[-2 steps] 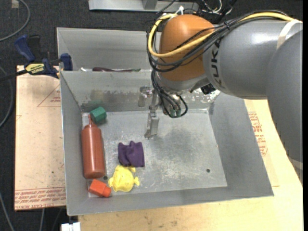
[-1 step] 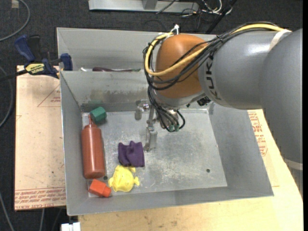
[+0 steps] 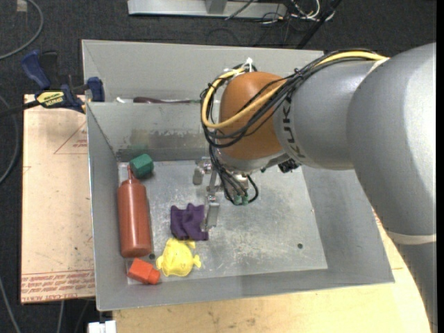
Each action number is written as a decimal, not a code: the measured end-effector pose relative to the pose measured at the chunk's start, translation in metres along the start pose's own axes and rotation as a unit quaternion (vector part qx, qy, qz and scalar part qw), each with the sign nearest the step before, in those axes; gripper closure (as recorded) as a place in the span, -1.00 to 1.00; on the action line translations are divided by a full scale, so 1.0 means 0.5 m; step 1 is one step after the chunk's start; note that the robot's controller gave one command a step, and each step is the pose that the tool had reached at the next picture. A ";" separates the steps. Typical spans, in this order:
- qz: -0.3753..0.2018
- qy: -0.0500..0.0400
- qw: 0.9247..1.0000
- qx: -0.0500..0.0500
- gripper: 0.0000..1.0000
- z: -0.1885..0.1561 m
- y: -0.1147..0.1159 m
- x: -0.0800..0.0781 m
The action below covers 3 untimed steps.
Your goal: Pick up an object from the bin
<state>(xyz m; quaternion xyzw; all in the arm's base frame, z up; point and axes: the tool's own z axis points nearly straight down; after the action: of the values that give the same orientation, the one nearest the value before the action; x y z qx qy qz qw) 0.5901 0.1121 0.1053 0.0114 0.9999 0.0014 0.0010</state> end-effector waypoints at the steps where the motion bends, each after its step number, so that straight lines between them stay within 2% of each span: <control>1: 0.056 0.001 0.998 0.000 -1.00 0.031 0.023 0.000; 2: -0.314 -0.003 0.949 -0.001 1.00 0.066 0.039 -0.022; 3: -0.314 -0.003 0.949 -0.001 1.00 0.066 0.039 -0.022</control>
Offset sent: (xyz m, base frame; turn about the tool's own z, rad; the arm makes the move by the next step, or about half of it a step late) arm 0.0096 0.0183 -0.0353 -0.6428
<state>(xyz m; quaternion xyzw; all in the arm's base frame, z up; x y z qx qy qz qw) 0.6015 0.1315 0.0723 -0.3032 0.9529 0.0020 0.0041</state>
